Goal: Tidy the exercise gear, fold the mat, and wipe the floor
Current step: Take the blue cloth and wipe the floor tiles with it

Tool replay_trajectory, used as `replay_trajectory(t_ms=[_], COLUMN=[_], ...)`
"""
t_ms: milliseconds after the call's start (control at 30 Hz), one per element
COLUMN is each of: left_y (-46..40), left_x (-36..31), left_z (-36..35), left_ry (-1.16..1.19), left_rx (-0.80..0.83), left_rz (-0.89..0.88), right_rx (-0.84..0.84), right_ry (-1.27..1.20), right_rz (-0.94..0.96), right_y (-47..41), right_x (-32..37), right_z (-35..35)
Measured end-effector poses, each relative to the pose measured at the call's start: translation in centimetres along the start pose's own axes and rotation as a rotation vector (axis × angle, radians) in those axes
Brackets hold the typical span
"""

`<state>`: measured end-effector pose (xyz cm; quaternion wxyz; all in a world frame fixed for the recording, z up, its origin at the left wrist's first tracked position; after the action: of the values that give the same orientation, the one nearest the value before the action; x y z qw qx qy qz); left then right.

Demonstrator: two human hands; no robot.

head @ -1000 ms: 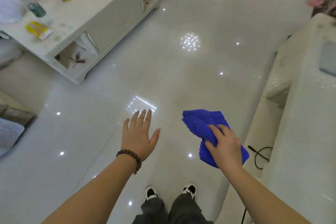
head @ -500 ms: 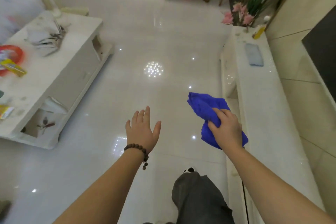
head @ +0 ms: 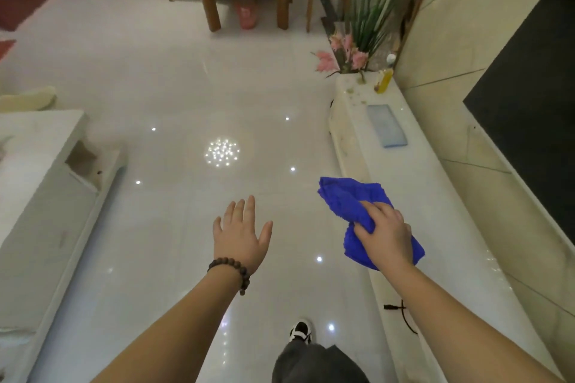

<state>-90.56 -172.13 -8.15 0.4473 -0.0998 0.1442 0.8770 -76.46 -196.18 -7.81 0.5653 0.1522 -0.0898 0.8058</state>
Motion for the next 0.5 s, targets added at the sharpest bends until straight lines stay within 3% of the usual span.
replay_trajectory(t_ms=[233,500], left_y=[-12.4,-26.3], left_x=[-6.2,-13.2], left_z=[1.7,0.8], left_ry=[-0.002,-0.053], left_rx=[0.046,0.126], left_rz=[-0.12,-0.39], right_rx=[-0.038,-0.147], right_ry=[0.014,-0.031], right_rz=[-0.115,-0.357], right_y=[-10.4,-18.0], right_x=[-1.0,-2.2], right_z=[2.6,2.3])
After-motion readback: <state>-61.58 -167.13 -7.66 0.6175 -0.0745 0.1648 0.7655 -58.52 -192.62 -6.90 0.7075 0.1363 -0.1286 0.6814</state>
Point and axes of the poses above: each hand's wrist, its own y-axis away from the middle knuckle, its own z-axis out of the back of the hand, x = y × z, the point moved 5 cm from there along -y, towards the middle knuckle, and after that the axes turned 5 degrees about y, right-handed, at the moved point
